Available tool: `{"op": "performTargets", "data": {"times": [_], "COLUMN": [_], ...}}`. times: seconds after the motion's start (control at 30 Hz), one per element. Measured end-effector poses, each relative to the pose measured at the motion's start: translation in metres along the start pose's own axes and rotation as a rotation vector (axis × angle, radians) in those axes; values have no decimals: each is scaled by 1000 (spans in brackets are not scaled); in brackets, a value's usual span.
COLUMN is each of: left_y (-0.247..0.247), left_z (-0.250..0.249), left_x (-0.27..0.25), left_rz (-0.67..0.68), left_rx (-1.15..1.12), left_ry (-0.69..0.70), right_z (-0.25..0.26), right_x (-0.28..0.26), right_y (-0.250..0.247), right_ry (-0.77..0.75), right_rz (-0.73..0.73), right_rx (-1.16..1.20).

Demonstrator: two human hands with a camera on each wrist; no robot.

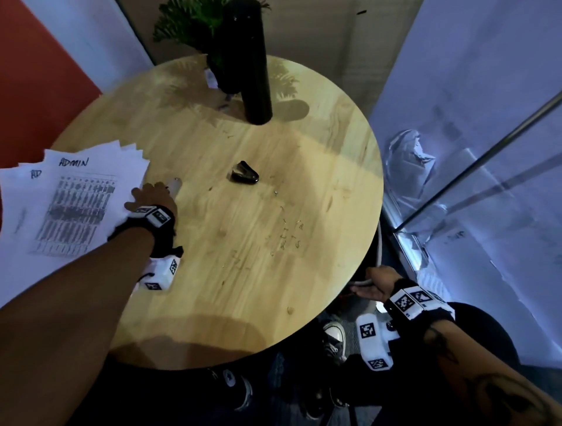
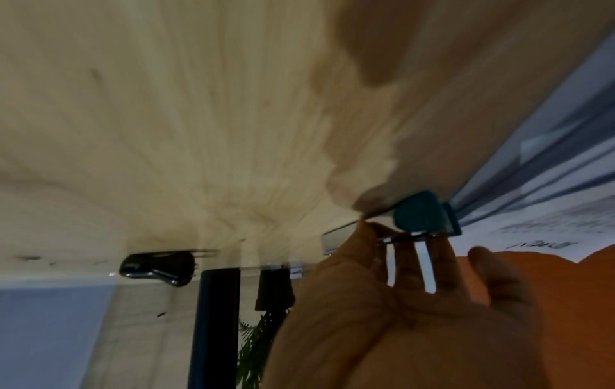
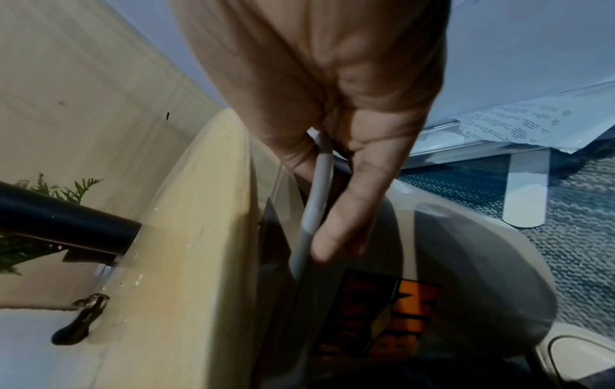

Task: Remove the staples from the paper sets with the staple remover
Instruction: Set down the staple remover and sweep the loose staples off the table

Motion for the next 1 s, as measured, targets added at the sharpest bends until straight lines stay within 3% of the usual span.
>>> {"op": "performTargets", "data": {"times": [0.13, 0.33, 0.4, 0.5, 0.57, 0.67, 0.77, 0.87, 1.0], "left_y": [-13, -51, -48, -46, -45, -37, -21, -13, -24], "left_z": [-14, -103, -117, -116, -105, -66, -28, -17, -33], "left_x": [5, 0, -1, 0, 6, 30, 53, 64, 72], "left_rz": [-95, -113, -96, -174, -167, -120, -49, 29, 17], "left_rx": [-29, 247, 417, 571, 516, 329, 282, 214, 137], "left_ry": [37, 757, 866, 832, 748, 495, 261, 213, 239], "right_z": [0, -1, -1, -3, -4, -5, -6, -5, -4], "right_x": [0, 1, 1, 1, 0, -3, -2, -4, -6], "right_y": [-4, -2, 1, 2, 2, 2, 1, 4, 6], "right_ry": [22, 21, 6, -6, -12, -2, 18, 41, 43], "right_rz": [27, 58, 72, 96, 102, 109, 104, 111, 98], "right_rx": [-6, -2, 26, 48, 51, 56, 59, 42, 27]}}
Point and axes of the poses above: each hand's wrist, its own x-axis towards the middle knuckle, its own y-axis out of the palm, z = x × y, the point moved 1 cm from there along x, towards the middle knuckle, and after that the axes turned 15 degrees about x, right-handed, at the moved point
